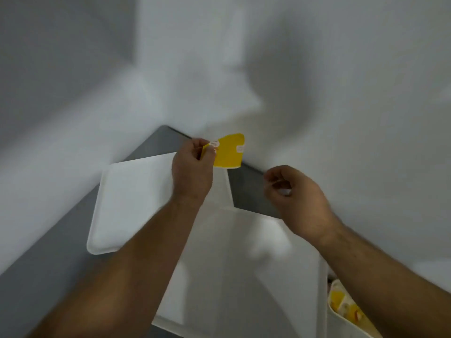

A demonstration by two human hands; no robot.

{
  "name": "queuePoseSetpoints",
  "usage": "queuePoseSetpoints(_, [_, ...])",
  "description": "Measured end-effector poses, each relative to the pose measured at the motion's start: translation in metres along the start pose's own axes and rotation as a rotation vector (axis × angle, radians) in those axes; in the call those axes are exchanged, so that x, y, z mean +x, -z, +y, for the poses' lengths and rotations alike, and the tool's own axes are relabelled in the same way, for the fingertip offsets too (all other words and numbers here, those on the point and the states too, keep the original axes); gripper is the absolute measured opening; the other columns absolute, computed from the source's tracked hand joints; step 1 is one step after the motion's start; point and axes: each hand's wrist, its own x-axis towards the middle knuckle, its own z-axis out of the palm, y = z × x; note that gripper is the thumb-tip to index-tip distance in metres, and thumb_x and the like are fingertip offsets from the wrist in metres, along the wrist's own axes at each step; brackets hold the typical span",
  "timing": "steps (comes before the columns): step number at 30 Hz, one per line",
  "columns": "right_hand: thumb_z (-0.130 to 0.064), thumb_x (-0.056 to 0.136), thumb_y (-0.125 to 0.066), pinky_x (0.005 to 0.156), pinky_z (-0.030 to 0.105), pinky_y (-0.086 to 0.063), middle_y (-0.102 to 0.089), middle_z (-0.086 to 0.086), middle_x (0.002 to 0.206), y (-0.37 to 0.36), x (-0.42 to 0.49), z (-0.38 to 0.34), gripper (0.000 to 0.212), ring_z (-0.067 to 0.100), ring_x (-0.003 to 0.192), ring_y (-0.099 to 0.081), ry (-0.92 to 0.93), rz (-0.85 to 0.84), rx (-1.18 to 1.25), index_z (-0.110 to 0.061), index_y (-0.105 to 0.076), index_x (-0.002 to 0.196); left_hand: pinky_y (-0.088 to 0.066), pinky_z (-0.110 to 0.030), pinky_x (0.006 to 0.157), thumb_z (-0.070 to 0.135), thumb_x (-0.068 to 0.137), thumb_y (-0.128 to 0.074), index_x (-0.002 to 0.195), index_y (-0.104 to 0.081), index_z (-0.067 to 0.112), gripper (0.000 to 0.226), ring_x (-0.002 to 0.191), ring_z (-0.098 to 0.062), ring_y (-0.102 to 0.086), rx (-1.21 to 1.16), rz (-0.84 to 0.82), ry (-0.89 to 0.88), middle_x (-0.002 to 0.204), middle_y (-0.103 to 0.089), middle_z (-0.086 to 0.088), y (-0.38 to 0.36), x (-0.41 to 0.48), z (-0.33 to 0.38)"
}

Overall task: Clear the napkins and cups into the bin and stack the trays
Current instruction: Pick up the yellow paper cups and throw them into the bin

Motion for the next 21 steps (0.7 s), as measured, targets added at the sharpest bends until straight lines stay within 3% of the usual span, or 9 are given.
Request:
queuePoseSetpoints(2, [-0.031, 0.088, -0.074, 0.071, 0.008, -0.045, -0.064, -0.021, 0.113, 0.031, -0.013, 0.015, 0.031, -0.006, 0.1, -0.062, -0.026, 0.069, 0.099, -0.04, -0.06, 0.114, -0.063, -0.05, 0.078, 0.034, 0.087, -0.072, 0.103, -0.072, 0.018, 0.023, 0.095, -0.028, -0.073, -0.132, -0.1, 0.135, 0.096, -0.076, -0.006, -0.025, -0.048, 0.005])
queuePoseSetpoints(4, [-0.026, 0.088, -0.077, 0.072, 0.011, -0.052, -0.063, -0.016, 0.119, 0.063, -0.032, 0.033, 0.041, -0.005, 0.101, -0.065, -0.085, 0.098, 0.283, -0.035, -0.057, 0.123, -0.064, -0.041, 0.07, 0.028, 0.087, -0.074, 0.098, -0.072, 0.02, 0.013, 0.09, -0.024, -0.075, -0.219, -0.211, 0.234, 0.09, -0.077, -0.001, -0.054, -0.101, 0.011])
queuePoseSetpoints(7, [-0.012, 0.09, -0.075, 0.086, 0.044, -0.061, -0.072, 0.002, 0.116, 0.107, -0.07, 0.074, 0.035, 0.022, 0.102, -0.072, -0.224, 0.096, 0.406, -0.03, -0.064, 0.118, -0.063, -0.036, 0.067, 0.024, 0.086, -0.077, 0.093, -0.072, 0.018, 0.01, 0.08, -0.017, -0.075, -0.286, -0.415, 0.327, 0.085, -0.078, -0.002, -0.1, -0.181, 0.019])
queuePoseSetpoints(9, [-0.009, 0.088, -0.074, 0.084, 0.051, -0.061, -0.074, 0.004, 0.108, 0.137, -0.1, 0.109, 0.029, 0.028, 0.096, -0.072, -0.292, 0.133, 0.354, -0.029, -0.069, 0.109, -0.063, -0.036, 0.066, 0.028, 0.085, -0.077, 0.093, -0.071, 0.017, 0.015, 0.079, -0.018, -0.074, -0.233, -0.538, 0.349, 0.084, -0.077, -0.004, -0.131, -0.227, 0.022])
queuePoseSetpoints(12, [-0.017, 0.078, -0.076, 0.073, 0.045, -0.059, -0.073, 0.003, 0.097, 0.18, -0.146, 0.161, 0.028, 0.025, 0.083, -0.071, -0.399, 0.209, 0.302, -0.029, -0.07, 0.102, -0.053, -0.02, 0.06, 0.031, 0.087, -0.078, 0.09, -0.071, 0.018, 0.016, 0.071, -0.008, -0.067, 0.036, -0.649, 0.232, 0.076, -0.073, 0.006, -0.177, -0.285, 0.019])
queuePoseSetpoints(15, [-0.025, 0.073, -0.073, 0.071, 0.038, -0.058, -0.072, 0.0, 0.093, 0.213, -0.184, 0.221, 0.026, 0.024, 0.082, -0.07, -0.515, 0.284, 0.2, -0.031, -0.069, 0.099, -0.053, -0.027, 0.075, 0.03, 0.085, -0.075, 0.091, -0.07, 0.02, 0.012, 0.081, -0.014, -0.067, 0.321, -0.701, 0.065, 0.087, -0.072, 0.005, -0.212, -0.329, 0.014])
queuePoseSetpoints(18, [-0.023, 0.079, -0.072, 0.068, 0.032, -0.053, -0.071, 0.002, 0.098, 0.237, -0.217, 0.294, 0.024, 0.02, 0.083, -0.065, -0.705, 0.367, 0.17, -0.029, -0.068, 0.101, -0.052, -0.027, 0.075, 0.026, 0.085, -0.071, 0.087, -0.067, 0.024, 0.005, 0.08, -0.015, -0.067, 0.377, -0.763, 0.059, 0.084, -0.07, 0.007, -0.238, -0.371, 0.003])
queuePoseSetpoints(21, [-0.016, 0.083, -0.072, 0.061, 0.027, -0.046, -0.067, 0.007, 0.102, 0.243, -0.242, 0.36, 0.028, 0.012, 0.077, -0.059, -0.884, 0.412, 0.191, -0.022, -0.071, 0.11, -0.048, -0.022, 0.068, 0.025, 0.083, -0.072, 0.081, -0.065, 0.028, 0.009, 0.07, -0.006, -0.062, 0.438, -0.809, 0.121, 0.076, -0.067, 0.012, -0.25, -0.401, -0.017])
